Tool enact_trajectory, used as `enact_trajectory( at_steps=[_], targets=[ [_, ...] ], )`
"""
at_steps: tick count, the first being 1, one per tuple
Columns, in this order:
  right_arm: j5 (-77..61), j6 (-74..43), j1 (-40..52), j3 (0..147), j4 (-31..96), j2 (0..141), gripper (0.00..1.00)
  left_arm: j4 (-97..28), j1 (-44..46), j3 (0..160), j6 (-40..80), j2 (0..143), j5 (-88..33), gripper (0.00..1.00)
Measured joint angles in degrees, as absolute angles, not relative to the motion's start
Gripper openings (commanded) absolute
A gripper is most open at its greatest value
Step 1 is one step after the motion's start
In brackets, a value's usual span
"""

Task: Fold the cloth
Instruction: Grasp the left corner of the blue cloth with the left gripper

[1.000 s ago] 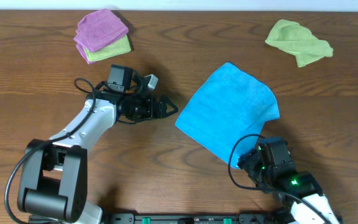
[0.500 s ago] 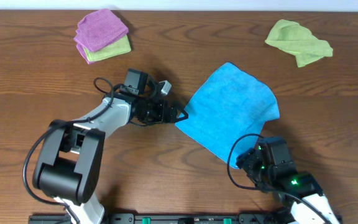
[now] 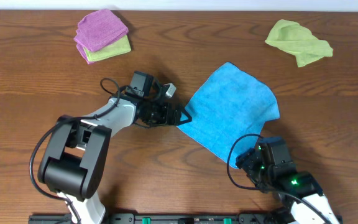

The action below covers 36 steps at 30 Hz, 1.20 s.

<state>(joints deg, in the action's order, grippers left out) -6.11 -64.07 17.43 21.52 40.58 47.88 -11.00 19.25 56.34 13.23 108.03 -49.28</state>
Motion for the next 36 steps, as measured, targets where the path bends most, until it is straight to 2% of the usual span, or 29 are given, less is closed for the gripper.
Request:
enact_trajectory(
  at_steps=[24,27,31,36],
  targets=[
    [-6.48,-64.07,17.43,21.52,40.58,47.88,0.71,-7.4,23.24,56.34,16.29,108.49,-48.05,0.95],
    [-6.52,-64.07,17.43,21.52,40.58,47.88,0.71,-7.31,23.9,56.36,16.43,108.47,-47.77,1.0],
    [-6.7,-64.07,17.43,21.52,40.58,47.88,0.71,-7.46,24.58,56.58,16.84,108.55,-46.87,0.8],
    [-6.85,-64.07,17.43,21.52,40.6,47.88,0.7,-8.38,25.19,56.6,16.43,108.57,-44.49,0.67]
  ],
)
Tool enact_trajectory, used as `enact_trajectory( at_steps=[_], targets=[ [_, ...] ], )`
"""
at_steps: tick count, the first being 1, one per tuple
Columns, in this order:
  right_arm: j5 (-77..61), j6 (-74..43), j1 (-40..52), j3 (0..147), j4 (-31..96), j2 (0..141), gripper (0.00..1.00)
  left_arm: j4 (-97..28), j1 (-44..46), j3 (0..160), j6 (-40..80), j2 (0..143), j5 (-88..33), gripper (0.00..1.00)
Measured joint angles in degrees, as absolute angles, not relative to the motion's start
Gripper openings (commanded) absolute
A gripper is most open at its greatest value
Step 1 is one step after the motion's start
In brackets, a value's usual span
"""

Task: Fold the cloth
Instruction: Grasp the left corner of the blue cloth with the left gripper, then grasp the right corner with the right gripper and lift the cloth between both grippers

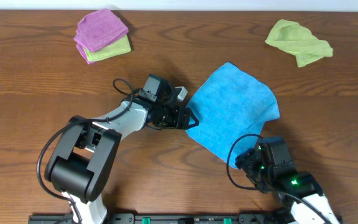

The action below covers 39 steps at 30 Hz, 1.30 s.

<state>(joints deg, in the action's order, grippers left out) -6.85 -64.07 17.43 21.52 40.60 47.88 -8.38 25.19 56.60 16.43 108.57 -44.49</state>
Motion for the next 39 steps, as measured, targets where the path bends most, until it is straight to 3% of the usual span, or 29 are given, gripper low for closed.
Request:
enact_trajectory(
  at_steps=[3,9,14,19,28,32,39],
  targets=[
    [-6.9,-64.07,17.43,21.52,40.58,47.88,0.71,-8.97,25.19,56.62,16.34,108.6,-44.01,0.4],
    [-7.14,-64.14,17.43,21.52,40.58,47.88,0.75,-9.02,25.19,56.62,15.44,108.6,-43.11,0.06],
    [-7.16,-64.12,17.43,21.52,40.69,47.88,0.76,-9.08,25.19,56.62,14.94,108.6,-43.07,0.05],
    [-5.48,-64.2,17.43,21.52,42.02,47.88,0.61,-9.32,25.19,56.62,14.94,108.6,-43.07,0.06],
    [-3.36,-64.29,17.43,20.25,40.86,48.36,0.59,-10.2,25.19,56.62,14.94,108.6,-43.31,0.06],
    [-2.72,-64.29,17.43,19.99,37.95,50.35,0.52,-10.26,25.19,56.62,14.9,108.6,-43.72,0.06],
    [-1.54,-64.29,17.43,19.94,34.0,54.87,0.5,-10.33,25.17,56.62,14.74,108.6,-44.36,0.06]
  ],
)
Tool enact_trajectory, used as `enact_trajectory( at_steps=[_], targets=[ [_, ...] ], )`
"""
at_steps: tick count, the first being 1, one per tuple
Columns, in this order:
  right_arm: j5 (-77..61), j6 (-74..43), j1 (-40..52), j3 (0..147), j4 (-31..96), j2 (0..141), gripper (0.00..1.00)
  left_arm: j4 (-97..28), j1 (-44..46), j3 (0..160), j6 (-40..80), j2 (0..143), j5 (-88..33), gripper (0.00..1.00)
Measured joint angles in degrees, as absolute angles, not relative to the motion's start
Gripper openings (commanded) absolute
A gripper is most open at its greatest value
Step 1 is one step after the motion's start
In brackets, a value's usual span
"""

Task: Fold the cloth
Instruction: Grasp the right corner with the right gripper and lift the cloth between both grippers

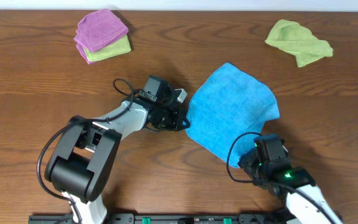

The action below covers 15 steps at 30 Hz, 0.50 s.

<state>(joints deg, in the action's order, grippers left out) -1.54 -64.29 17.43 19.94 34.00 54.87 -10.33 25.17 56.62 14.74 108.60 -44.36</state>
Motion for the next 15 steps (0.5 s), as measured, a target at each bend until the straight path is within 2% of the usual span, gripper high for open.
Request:
enact_trajectory(
  at_steps=[3,5,7,9,10,15],
  targets=[
    [-1.45,-64.31,17.43,19.94,33.23,57.1,0.51,-10.41,25.17,56.62,14.72,108.6,-44.58,0.06],
    [-1.39,-64.29,17.43,19.92,32.82,58.43,0.45,-10.68,25.08,56.62,14.66,108.6,-44.6,0.05],
    [-1.3,-64.12,17.43,20.01,31.9,59.24,0.28,-11.4,24.86,56.62,14.31,108.6,-44.62,0.06],
    [-1.17,-64.14,17.43,19.97,31.46,60.03,0.07,-12.47,24.4,56.62,13.72,108.6,-44.62,0.06],
    [-0.99,-64.36,17.43,19.92,31.48,60.4,0.01,-12.95,24.08,56.62,13.43,108.6,-44.62,0.06],
    [-0.84,-62.85,17.43,19.86,30.3,60.75,0.01,-13.93,22.33,56.62,12.86,108.6,-45.15,0.06]
  ],
)
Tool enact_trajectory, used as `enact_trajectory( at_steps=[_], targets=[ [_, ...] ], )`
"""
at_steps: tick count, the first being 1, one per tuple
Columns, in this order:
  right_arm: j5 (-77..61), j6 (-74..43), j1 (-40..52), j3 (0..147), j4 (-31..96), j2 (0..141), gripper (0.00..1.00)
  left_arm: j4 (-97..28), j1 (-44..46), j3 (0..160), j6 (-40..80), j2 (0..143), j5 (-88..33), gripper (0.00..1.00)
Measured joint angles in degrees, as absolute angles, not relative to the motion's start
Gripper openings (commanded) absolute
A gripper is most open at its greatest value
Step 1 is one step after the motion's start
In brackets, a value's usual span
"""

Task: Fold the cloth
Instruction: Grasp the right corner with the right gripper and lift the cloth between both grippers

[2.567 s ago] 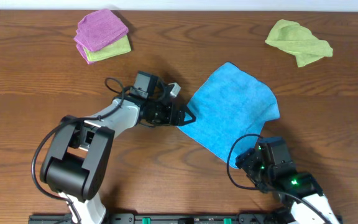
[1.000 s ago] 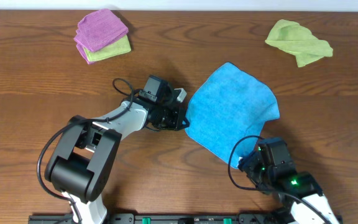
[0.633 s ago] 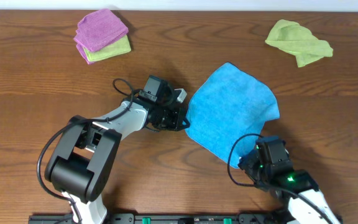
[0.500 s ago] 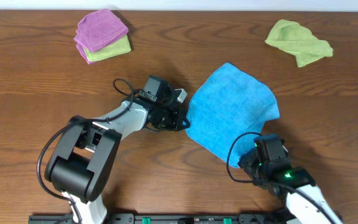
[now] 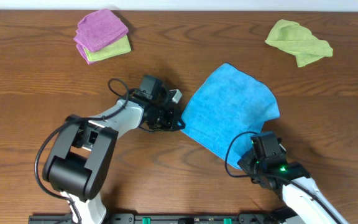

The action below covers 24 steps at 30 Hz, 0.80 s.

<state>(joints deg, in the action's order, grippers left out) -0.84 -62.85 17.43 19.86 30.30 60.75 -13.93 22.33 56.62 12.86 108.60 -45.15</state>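
Observation:
The blue cloth (image 5: 232,112) lies spread flat on the wooden table, right of centre. My left gripper (image 5: 178,122) sits at the cloth's left corner, and its fingers look shut on that corner. My right gripper (image 5: 246,162) rests just off the cloth's near corner, pointing towards it. Its own wrist covers the fingertips, so the overhead view does not show how its jaws stand.
A folded pink cloth on a folded green one (image 5: 102,35) lies at the far left. A crumpled green cloth (image 5: 298,41) lies at the far right. The left arm's black base (image 5: 76,168) stands at the near left.
The left gripper has shifted slightly left, and the cloth's left corner has come with it. The right arm has moved a little further in towards the cloth's near corner.
At first the left gripper was open just left of the cloth's corner. It then reached the cloth's edge, looked shut on the corner, and now sits further left with the corner drawn out. The right arm stayed still, then edged towards the near corner.

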Motion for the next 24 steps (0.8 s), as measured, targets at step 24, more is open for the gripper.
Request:
enact_trajectory(
  at_steps=[24],
  targets=[
    [-6.0,-47.35,17.43,38.24,16.69,59.53,0.01,-14.15,8.1,57.87,11.46,92.55,-61.34,0.06]
  ],
)
